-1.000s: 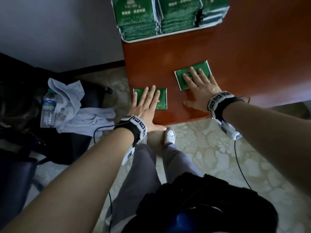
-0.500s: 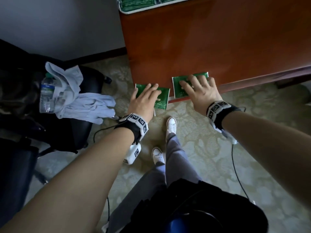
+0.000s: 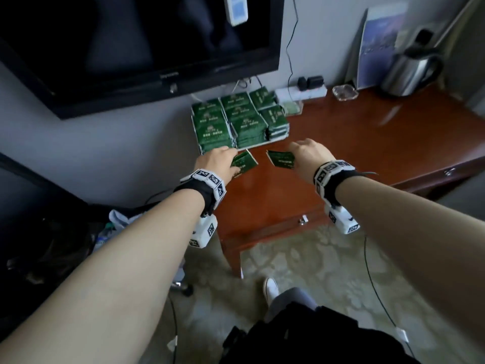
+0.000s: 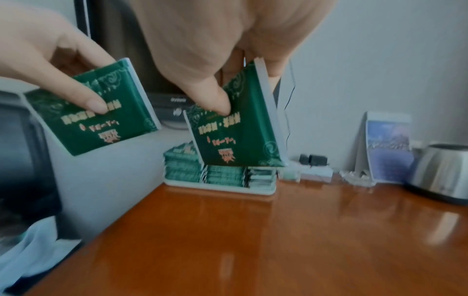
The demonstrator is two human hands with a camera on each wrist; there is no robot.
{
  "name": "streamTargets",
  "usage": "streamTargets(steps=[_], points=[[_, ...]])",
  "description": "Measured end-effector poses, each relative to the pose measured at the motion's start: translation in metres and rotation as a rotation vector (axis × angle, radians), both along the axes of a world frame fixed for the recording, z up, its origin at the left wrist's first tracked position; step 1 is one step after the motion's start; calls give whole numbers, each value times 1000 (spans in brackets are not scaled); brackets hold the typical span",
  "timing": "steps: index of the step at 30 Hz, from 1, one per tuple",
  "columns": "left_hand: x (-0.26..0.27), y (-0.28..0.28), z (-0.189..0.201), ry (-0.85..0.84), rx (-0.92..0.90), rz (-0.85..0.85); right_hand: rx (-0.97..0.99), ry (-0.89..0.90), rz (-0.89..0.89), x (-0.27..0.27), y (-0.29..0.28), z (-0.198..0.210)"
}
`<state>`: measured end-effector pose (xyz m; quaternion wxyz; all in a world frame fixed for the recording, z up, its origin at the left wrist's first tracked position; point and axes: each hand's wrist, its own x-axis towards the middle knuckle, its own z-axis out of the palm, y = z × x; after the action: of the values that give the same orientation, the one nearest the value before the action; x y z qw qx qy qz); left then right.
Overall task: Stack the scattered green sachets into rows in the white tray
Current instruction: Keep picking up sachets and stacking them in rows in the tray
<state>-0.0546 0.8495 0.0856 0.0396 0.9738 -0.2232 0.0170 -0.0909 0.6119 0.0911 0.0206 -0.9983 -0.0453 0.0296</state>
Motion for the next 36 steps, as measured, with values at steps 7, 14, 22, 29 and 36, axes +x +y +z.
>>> streamTargets(steps=[7,14,22,29,36], points=[[52,-55,52,-83,88,37,-56,-102,-9,57,-25,45],[131,-94,31,-20,92,163,-19,-75,46,146,-71,24],[202,-131,19,-13,37,324,19,-22,157,243,-112,7],[248,-135,4,35,-25,376,-5,106,264,292,-93,-17],[287,-135,-19,56,-109,324,-96,185,360,315,-71,-53]])
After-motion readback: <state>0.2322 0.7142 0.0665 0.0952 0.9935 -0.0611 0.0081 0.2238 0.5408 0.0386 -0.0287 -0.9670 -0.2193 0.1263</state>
